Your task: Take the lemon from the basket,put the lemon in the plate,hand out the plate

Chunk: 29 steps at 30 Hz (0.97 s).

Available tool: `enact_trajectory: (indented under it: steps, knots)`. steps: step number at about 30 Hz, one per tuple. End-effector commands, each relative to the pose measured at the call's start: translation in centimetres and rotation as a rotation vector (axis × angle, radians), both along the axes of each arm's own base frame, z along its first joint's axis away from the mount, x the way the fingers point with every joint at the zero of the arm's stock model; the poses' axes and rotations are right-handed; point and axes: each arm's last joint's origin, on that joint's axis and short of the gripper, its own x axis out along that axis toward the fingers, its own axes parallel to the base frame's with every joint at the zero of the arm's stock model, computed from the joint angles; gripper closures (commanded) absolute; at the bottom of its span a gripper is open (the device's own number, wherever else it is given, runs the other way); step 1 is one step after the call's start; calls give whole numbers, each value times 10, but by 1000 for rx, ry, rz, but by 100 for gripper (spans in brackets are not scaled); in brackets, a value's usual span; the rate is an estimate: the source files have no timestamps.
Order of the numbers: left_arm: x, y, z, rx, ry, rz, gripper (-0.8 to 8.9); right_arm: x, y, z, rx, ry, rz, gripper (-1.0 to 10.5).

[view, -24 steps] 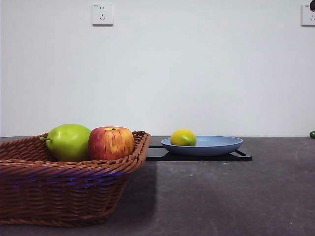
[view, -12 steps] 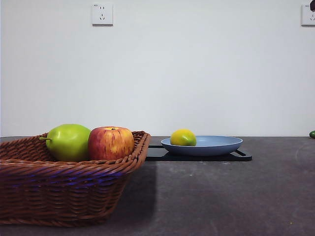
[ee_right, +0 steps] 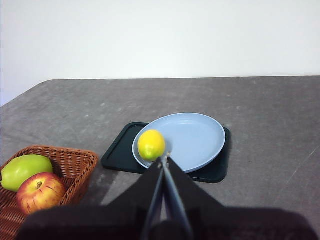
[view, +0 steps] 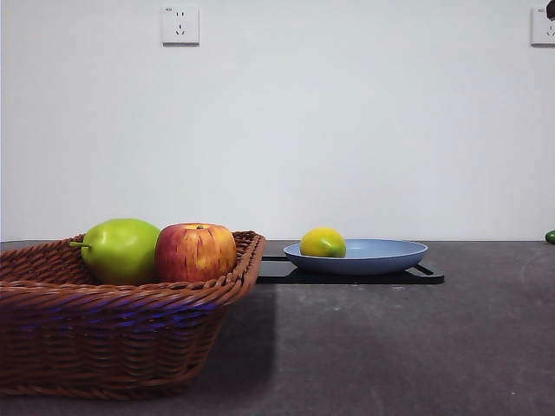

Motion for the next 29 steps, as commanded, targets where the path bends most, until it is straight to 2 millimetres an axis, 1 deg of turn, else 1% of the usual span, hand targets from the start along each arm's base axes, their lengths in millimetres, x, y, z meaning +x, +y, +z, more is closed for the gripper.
enact_trajectory:
  steps: [1,9,12,14,16,18,23,26,29]
  knots:
    - [0,0,-2,-8,1,8,804,0,0,4,15,-12,1,936]
    - [0,0,-2,-9,1,7,804,0,0,4,-1,-18,2,936]
    - [0,0,-2,-9,1,7,804,-6,-3,3,-111,-54,13,936]
    - [0,0,-2,-9,1,7,804,-11,-8,-2,-198,-77,-15,936]
    - [0,0,-2,-8,1,8,804,-13,-13,-13,-217,-94,-43,936]
    - [0,0,-2,-8,1,8,804,-15,-18,-30,-200,-93,-47,936]
    - [0,0,-2,-8,1,8,804,-15,-29,-81,-167,-111,-64,936]
    - [0,0,-2,-8,1,8,804,-13,-33,-102,-150,-116,-90,936]
    - [0,0,-2,-8,1,8,804,-12,-34,-113,-153,-98,-108,936]
